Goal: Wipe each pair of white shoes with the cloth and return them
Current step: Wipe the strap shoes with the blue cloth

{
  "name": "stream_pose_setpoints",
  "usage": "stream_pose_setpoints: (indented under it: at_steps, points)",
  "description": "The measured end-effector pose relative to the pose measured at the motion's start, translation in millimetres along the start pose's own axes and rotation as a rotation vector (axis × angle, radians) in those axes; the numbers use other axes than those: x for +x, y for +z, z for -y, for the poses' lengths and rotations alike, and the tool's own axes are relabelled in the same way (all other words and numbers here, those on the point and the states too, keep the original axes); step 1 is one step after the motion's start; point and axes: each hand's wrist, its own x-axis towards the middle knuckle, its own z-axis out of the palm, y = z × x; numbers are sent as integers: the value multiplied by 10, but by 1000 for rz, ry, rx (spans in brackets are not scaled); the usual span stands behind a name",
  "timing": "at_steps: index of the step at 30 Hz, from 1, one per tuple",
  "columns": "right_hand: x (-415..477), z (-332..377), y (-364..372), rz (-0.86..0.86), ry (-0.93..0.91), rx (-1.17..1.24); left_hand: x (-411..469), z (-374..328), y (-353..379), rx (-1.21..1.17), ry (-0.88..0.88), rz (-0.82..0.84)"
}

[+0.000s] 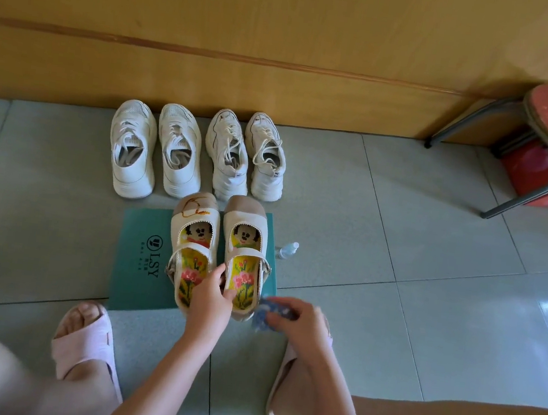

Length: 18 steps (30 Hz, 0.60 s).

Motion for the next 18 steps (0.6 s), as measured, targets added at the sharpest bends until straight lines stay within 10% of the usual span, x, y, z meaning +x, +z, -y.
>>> stream_pose_setpoints:
  at_steps: [5,9,14,18]
  points:
    - [270,187,-5,-210,-73,350,-44,-156,-187,-131,156,-105]
    - [372,497,246,-195,-166,466,-8,-373,-320,-753,-94,176]
    - [488,575,423,-111,-167,457,61,-357,-536,-902,-110,48]
    - [665,408,621,-270,78,-50,167,-263,-631,-870,-88,-116]
